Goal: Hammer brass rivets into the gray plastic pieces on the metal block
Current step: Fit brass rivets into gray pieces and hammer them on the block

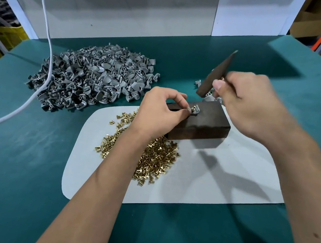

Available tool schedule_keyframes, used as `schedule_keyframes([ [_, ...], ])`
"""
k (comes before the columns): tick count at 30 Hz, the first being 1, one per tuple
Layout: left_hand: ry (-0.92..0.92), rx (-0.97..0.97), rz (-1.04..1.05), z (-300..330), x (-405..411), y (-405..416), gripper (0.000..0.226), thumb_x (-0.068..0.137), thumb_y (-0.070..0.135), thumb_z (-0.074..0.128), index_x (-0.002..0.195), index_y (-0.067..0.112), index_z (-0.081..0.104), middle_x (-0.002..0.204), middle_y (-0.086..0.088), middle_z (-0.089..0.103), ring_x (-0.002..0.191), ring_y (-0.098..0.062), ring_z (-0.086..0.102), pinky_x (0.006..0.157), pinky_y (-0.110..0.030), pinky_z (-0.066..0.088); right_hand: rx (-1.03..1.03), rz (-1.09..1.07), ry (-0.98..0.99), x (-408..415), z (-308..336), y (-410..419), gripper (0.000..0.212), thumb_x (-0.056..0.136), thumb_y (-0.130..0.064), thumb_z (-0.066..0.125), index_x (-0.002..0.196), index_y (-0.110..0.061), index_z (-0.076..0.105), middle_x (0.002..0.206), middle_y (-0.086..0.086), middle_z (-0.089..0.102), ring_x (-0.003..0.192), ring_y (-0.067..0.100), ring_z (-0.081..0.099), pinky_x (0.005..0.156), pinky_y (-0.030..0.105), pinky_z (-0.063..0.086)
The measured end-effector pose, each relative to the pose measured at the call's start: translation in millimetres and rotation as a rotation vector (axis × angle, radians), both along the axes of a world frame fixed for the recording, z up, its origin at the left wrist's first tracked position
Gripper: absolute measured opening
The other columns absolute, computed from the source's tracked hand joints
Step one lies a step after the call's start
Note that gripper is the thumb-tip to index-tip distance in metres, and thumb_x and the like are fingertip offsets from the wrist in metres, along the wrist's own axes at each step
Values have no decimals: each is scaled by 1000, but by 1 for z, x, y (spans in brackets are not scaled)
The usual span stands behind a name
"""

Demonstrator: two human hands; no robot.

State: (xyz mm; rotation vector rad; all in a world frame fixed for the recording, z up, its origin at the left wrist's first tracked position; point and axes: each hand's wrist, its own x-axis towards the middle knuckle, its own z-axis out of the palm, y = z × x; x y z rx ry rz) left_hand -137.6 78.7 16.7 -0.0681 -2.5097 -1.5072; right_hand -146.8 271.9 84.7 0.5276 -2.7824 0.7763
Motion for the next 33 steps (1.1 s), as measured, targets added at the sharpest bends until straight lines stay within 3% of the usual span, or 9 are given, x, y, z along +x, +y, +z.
schedule_keyframes([
  [3,0,14,-3,-1,0,0,13,77,20,84,72,28,75,111,4,75,112,-9,68,107,-42,50,-111,-28,141,9,-1,0,36,102,-43,43,89,-16,63,77,8,63,71,36,55,63,39,43],
  [9,-10,42,-9,-2,-1,0,10,76,19,85,73,25,77,111,2,75,110,-7,69,103,-42,53,230,-61,-3,7,-5,-13,32,104,-45,45,82,-22,50,84,12,59,76,38,51,66,39,44],
  [13,-6,24,-3,-2,-2,-1,9,75,19,82,73,26,77,110,4,75,112,-5,68,105,-41,52,3,-93,189,12,1,-10,34,101,-48,41,88,-19,54,77,12,57,70,40,51,62,38,42],
  [18,-16,35,-10,1,0,0,14,77,10,83,74,23,78,110,-2,76,110,-10,70,103,-41,53,302,-40,-44,10,3,-18,33,104,-44,47,79,-23,47,81,10,55,77,38,52,67,39,44],
  [22,-35,23,16,3,1,-1,13,78,14,85,74,24,78,111,4,75,111,-4,68,106,-38,50,41,-106,185,13,7,-16,33,102,-47,43,93,-18,57,83,15,60,73,40,54,65,41,48],
  [26,-27,23,8,5,4,1,10,79,13,86,77,21,79,112,0,75,109,-6,69,104,-37,52,272,-73,-70,11,-3,-17,31,105,-43,44,91,-19,58,94,16,64,82,40,54,74,43,50],
  [28,-32,31,14,6,4,1,10,79,15,87,76,21,79,112,0,75,110,-6,68,105,-36,52,302,-93,-45,8,5,-13,32,103,-46,46,81,-24,52,84,12,59,77,38,52,68,40,45],
  [30,-30,19,12,6,4,1,15,79,14,86,74,25,77,111,1,75,110,-4,68,106,-36,51,150,-123,111,8,6,-11,34,100,-49,43,82,-22,53,75,9,55,70,38,50,64,38,43],
  [33,-14,21,9,5,3,0,21,78,9,85,71,27,76,109,-2,76,110,-5,69,104,-37,53,159,-88,54,10,-2,-21,33,105,-45,39,96,-19,57,88,14,61,76,38,50,68,40,43],
])
